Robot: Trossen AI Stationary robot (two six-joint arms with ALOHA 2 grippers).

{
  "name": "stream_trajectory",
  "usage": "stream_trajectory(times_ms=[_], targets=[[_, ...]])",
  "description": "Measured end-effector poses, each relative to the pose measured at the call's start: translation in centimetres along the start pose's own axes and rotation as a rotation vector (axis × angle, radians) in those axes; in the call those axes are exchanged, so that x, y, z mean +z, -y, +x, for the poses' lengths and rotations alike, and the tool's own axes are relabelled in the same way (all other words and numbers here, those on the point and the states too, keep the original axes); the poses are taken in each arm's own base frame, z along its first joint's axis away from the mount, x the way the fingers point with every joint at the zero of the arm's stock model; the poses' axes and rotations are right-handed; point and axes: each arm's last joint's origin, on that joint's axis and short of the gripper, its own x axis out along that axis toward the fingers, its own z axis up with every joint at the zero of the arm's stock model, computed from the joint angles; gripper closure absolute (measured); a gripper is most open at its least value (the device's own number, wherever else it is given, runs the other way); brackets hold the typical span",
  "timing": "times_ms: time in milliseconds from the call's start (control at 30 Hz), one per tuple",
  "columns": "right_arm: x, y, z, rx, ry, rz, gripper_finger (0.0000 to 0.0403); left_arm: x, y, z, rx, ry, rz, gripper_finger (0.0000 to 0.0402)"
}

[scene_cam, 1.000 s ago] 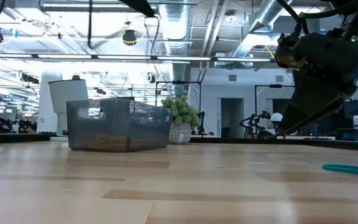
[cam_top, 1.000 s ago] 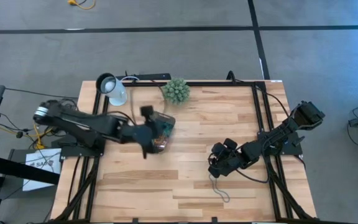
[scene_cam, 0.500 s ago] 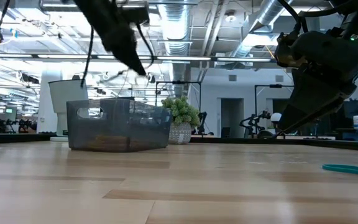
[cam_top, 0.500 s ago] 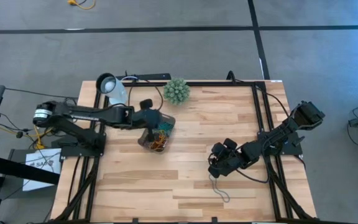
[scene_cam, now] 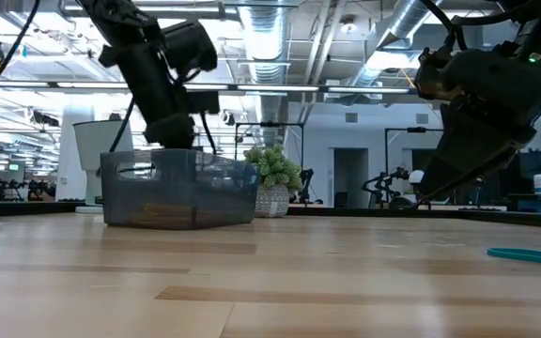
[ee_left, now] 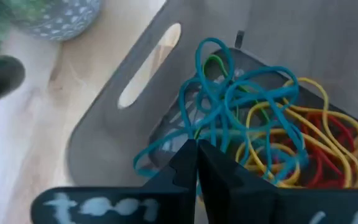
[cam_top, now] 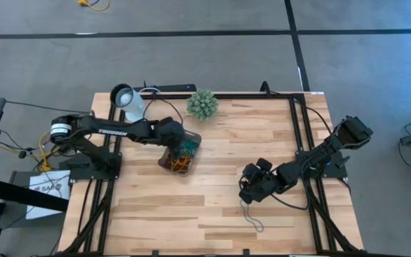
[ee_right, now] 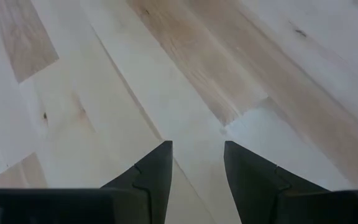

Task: Pick and place items into bin
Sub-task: Put the blue rubber band into the black bin

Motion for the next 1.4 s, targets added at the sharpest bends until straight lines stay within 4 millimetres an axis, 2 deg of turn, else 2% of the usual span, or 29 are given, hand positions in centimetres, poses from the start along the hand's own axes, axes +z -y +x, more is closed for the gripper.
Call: stream_trajectory(times_ms=[233,500,700,867,1000,1100,1267,1400], targets=[[0.0,0.0,0.0,0.0,0.002,0.001,0.0262,-0.1,0.3,1.8,0.0,-0.028,0.049,0.0365],[0.0,0.0,0.0,0.0,0.002,0.0,0.0262,0.8,0.2,1.0,0.01,0.011,0.03,0.0308],[0.0,0.0,0.0,-0.002,0.0,-0.001,0.0262,4.3,0.8,-1.4,-0.034,0.054,0.003,0.0298],[-0.1,0.0,0.0,0.004,-0.009,-0.003,0.0262,8.0,2.4,-4.6,-0.075,0.174,0.092,0.0297],[-0.4,-0.3,-0.1,0.077,-0.098,-0.001,0.0262,9.9,4.1,-7.0,-0.129,0.27,0.17,0.0297],[-1.0,-1.0,-0.5,0.136,-0.139,-0.01,0.0262,10.4,5.2,-7.8,-0.137,0.301,0.198,0.0297],[-2.9,-2.5,-1.9,0.254,-0.218,-0.03,0.0262,9.8,6.3,-8.1,-0.137,0.263,0.23,0.0297],[-4.3,-3.3,-2.9,0.254,-0.156,-0.039,0.0262,9.2,6.7,-8.1,-0.148,0.211,0.221,0.0297]])
